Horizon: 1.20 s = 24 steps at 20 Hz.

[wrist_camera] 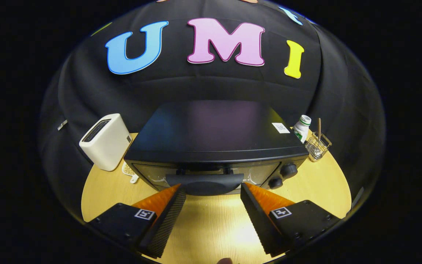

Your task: Open the toaster oven, put the food inside, and close the toaster oven door.

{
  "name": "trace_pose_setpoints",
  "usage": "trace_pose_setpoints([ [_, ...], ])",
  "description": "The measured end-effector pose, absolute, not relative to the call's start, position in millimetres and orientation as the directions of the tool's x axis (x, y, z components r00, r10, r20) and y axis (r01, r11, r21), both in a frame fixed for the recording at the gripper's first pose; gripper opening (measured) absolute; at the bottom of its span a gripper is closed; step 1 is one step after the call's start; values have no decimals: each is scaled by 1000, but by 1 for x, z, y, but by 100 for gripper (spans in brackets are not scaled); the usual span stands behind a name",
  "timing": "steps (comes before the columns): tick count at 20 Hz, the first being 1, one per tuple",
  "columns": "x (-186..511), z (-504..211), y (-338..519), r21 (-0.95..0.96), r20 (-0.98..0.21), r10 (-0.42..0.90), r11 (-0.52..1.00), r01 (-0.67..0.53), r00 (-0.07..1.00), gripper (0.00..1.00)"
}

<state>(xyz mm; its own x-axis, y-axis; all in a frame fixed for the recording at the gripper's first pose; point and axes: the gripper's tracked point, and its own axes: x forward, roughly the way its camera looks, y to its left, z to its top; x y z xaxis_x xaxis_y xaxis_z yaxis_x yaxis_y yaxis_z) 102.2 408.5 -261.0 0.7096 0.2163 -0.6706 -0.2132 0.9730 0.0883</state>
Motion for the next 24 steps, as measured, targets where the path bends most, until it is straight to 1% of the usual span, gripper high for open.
trace_pose_setpoints([
  [5,101,-245,405,114,-643,237,970,-215,728,99],
  [9,98,-207,379,140,-584,260,965,-220,769,99],
  [15,93,-134,312,167,-457,266,963,-212,849,98],
  [19,83,-75,256,190,-332,270,958,-216,904,98],
  [24,73,-26,180,157,-222,256,962,-225,941,97],
])
